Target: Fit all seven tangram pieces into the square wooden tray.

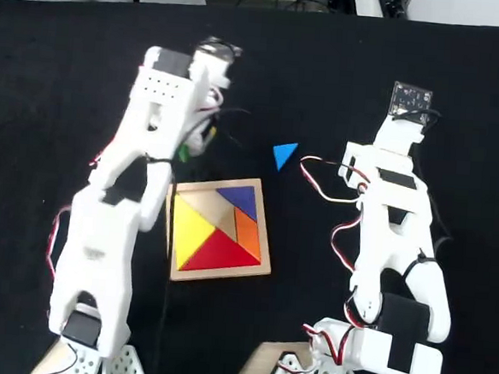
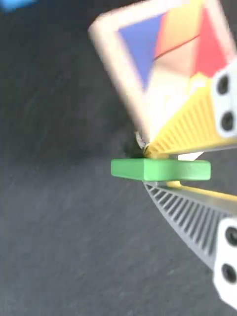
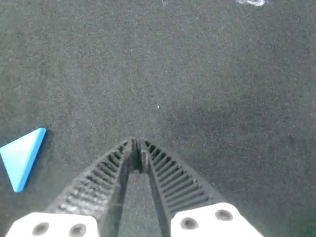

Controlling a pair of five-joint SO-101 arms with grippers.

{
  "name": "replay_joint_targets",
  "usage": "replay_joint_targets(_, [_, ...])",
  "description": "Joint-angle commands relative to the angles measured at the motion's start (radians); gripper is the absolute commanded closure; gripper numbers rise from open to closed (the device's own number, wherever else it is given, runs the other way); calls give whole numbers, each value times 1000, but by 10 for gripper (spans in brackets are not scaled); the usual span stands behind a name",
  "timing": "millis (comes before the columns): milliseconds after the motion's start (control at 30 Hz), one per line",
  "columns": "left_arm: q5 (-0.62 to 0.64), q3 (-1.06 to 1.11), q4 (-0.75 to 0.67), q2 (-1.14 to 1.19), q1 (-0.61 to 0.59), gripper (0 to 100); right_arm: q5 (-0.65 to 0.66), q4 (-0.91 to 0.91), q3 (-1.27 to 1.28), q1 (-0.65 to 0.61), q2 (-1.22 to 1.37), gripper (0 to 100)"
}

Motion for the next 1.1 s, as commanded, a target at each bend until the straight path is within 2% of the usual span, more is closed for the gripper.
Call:
replay_joint_targets(0, [-11,255,5,-331,88,971,-2,-14,-58,-6,-7,987])
replay_joint_targets(200, [-35,628,-137,-563,156,971,-2,-14,-56,-6,-7,987])
replay_joint_targets(433, [-34,978,-427,-591,237,971,-2,-14,-59,-6,-4,987])
replay_joint_targets(533, [-34,1003,-508,-591,232,971,-2,-14,-59,-6,-2,987])
replay_joint_targets(767, [-32,1015,-578,-588,203,971,-2,-14,-61,-6,-1,987])
replay_joint_targets(1067, [55,967,-588,-454,219,971,-2,-14,-61,-6,1,987])
